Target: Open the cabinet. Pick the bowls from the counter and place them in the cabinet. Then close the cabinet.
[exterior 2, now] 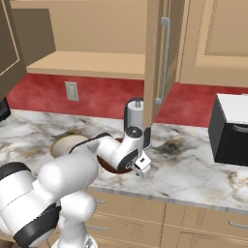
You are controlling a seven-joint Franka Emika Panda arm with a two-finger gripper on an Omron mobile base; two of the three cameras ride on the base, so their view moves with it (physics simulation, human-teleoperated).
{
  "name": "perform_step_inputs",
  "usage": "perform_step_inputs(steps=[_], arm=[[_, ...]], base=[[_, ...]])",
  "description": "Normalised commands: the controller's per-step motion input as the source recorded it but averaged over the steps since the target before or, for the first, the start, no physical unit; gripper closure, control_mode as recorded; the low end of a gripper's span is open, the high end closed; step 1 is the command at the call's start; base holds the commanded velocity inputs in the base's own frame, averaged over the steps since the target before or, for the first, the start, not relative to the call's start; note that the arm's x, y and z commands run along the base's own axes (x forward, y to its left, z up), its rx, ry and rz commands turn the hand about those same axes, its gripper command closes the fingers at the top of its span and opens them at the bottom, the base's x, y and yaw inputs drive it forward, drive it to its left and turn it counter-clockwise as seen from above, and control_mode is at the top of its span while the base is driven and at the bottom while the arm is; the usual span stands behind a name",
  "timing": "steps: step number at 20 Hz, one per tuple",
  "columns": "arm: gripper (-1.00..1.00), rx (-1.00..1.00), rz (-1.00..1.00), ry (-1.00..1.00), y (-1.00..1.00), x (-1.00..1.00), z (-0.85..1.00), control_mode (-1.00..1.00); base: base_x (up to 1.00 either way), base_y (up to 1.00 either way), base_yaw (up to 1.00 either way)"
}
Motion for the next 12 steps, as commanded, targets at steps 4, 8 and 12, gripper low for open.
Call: perform_step_inputs(steps=[4,8,12], arm=[[1.0,0.0,0.0,0.0,0.0,0.0,0.0,-1.0],[1.0,0.0,0.0,0.0,0.0,0.0,0.0,-1.0],[1.0,0.0,0.0,-0.01,0.0,0.0,0.06,-1.0]], base=[[0.0,0.0,0.0],[0.0,0.0,0.0],[0.0,0.0,0.0]])
